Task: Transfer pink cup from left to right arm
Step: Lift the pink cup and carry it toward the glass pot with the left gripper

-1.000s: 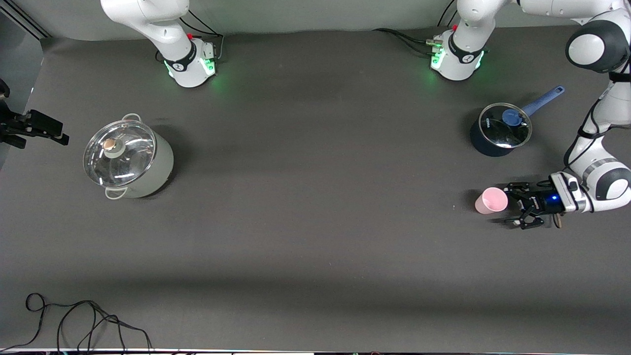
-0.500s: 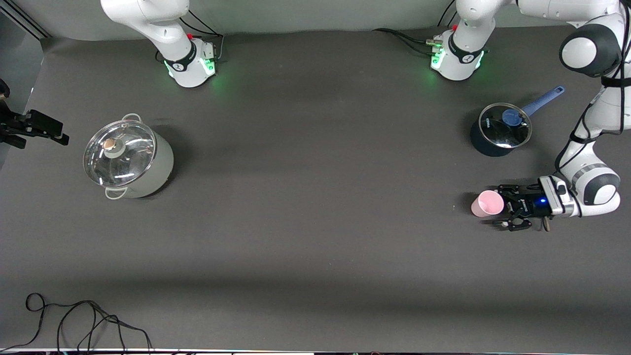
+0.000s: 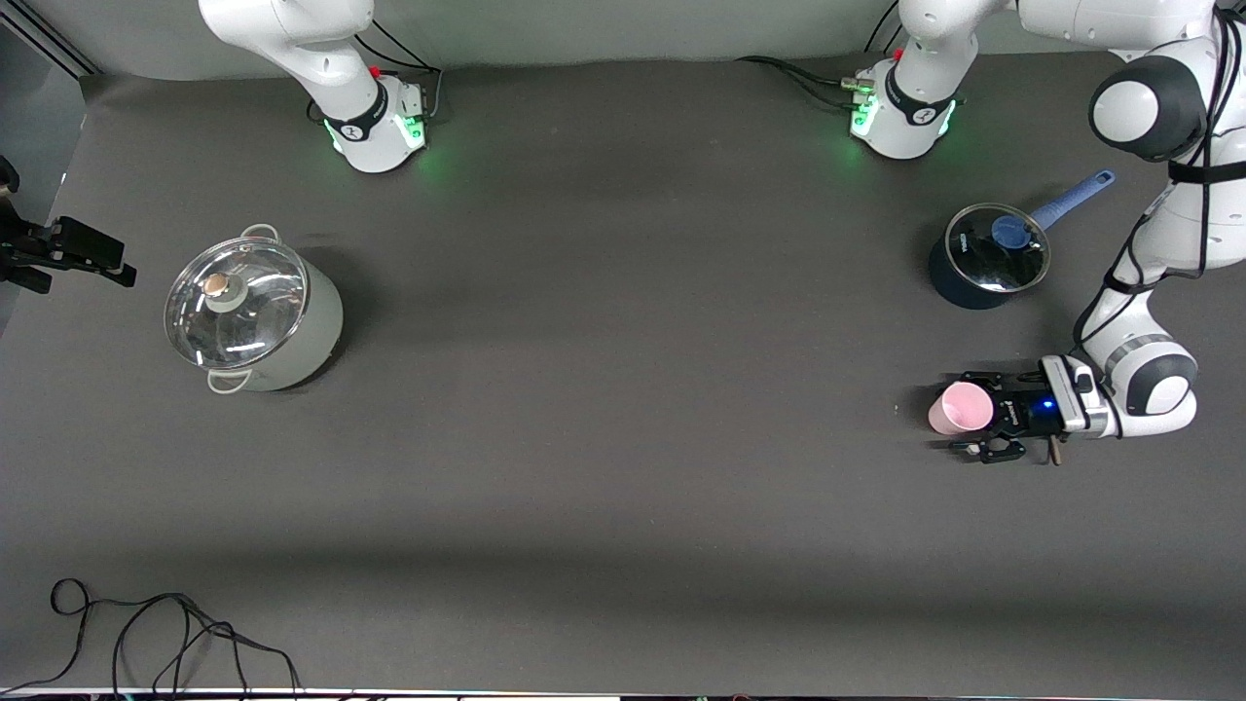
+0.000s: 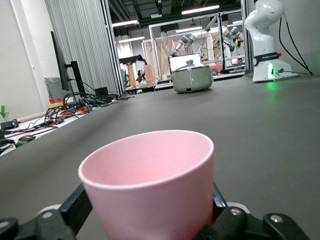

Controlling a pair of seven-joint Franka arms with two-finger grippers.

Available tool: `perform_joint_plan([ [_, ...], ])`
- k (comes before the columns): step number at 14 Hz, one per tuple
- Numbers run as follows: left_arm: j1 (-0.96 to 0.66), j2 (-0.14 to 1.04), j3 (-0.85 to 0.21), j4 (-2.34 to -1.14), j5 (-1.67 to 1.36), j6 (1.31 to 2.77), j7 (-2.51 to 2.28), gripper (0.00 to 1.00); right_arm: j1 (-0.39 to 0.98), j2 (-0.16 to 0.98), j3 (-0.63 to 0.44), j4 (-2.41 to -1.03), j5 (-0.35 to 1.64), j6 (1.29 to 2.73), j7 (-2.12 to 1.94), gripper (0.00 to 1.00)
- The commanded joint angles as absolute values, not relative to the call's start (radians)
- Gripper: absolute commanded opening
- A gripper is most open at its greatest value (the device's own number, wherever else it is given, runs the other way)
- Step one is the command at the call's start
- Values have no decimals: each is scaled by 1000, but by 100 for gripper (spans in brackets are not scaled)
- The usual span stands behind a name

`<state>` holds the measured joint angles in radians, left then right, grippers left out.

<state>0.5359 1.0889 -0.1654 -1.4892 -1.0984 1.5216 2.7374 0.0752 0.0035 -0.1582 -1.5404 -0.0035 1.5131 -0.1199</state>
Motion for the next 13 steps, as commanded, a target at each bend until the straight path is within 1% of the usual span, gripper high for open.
perform_joint_plan([
  [1,508,1117,-156,-1480,-1143,1526,2844,98,83,-6,-164,-1536,-6,1511,-107,100],
  [2,497,1126,-156,-1480,-1164,1525,2852,98,84,-6,-166,-1537,-6,1511,-107,100],
  [3,489,1134,-156,-1480,-1183,1525,2855,94,83,-6,-164,-1537,-6,1511,-107,100],
  [4,476,1138,-156,-1477,-1192,1526,2859,61,83,-6,-164,-1537,-6,1511,-107,100],
  [5,457,1137,-158,-1476,-1203,1525,2859,10,83,-6,-164,-1537,-6,1511,-107,100],
  [6,440,1137,-158,-1470,-1216,1526,2858,0,83,-6,-164,-1536,-6,1511,-107,100],
  [8,410,1132,-161,-1459,-1236,1526,2856,0,83,-6,-166,-1536,-6,1511,-107,100],
  [10,384,1129,-196,-1431,-1249,1552,2856,0,83,-8,-166,-1536,-6,1511,-107,100],
  [13,379,1124,-317,-1425,-1247,1679,2859,0,83,-8,-166,-1536,-6,1511,-107,100],
])
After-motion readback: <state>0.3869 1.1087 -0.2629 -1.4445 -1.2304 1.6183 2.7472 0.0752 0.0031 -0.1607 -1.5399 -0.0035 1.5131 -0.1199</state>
